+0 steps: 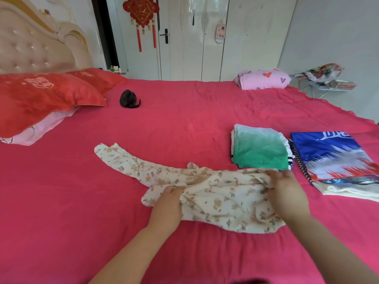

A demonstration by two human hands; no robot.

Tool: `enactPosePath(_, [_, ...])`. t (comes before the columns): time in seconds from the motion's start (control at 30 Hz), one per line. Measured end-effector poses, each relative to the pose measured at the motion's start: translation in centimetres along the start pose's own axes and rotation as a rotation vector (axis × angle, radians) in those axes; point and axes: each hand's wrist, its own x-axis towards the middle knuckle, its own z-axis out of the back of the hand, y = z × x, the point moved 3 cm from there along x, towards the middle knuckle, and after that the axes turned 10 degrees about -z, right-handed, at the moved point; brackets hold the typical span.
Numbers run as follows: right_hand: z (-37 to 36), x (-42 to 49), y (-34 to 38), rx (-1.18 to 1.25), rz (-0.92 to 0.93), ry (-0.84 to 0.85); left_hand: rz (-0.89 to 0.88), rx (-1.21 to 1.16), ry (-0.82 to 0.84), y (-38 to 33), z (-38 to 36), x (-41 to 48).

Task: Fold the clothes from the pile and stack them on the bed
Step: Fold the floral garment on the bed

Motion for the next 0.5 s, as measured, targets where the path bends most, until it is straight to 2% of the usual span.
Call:
enactPosePath(0.07, [2.7, 0.0, -1.4, 0.038, -0.083, -0.108, -0.050, -0.007, -0.009, -1.4, 0.5, 1.0])
enactPosePath(0.13, [3.3, -0.7, -1.7, 0.043, -0.097, -0.059, -0.066, 0.049, -0.007, -1.9, 1.3, 1.6])
enactPosePath(0.23, [0.6, -2.9, -0.9, -0.056, 0.017, 0.414, -0.005, 0.189, 0.020, 0.0, 3.5, 1.2])
enactPosePath(0.27, [-0.2, -3.6, -0.8, -0.082, 0.036, 0.525, 0.026, 0.237, 0.036, 1.3, 4.4, 0.7])
enactPosePath(0.3, [-0.6, -4.1, -0.7, -0.084, 0.033, 0.555, 0.061, 0.280, 0.055, 2.6, 5.3, 0.0])
enactPosePath(0.43, [-2.2, -4.4, -0.8, -0.025, -0.007, 0.421, 0.272, 0.402, 0.245, 7.1, 6.9, -2.9])
enactPosePath(0.5, [-3.2, -4.1, -0.9, -0.043, -0.001, 0.363, 0.297, 0.384, 0.306, 6.7, 6.5, -3.6])
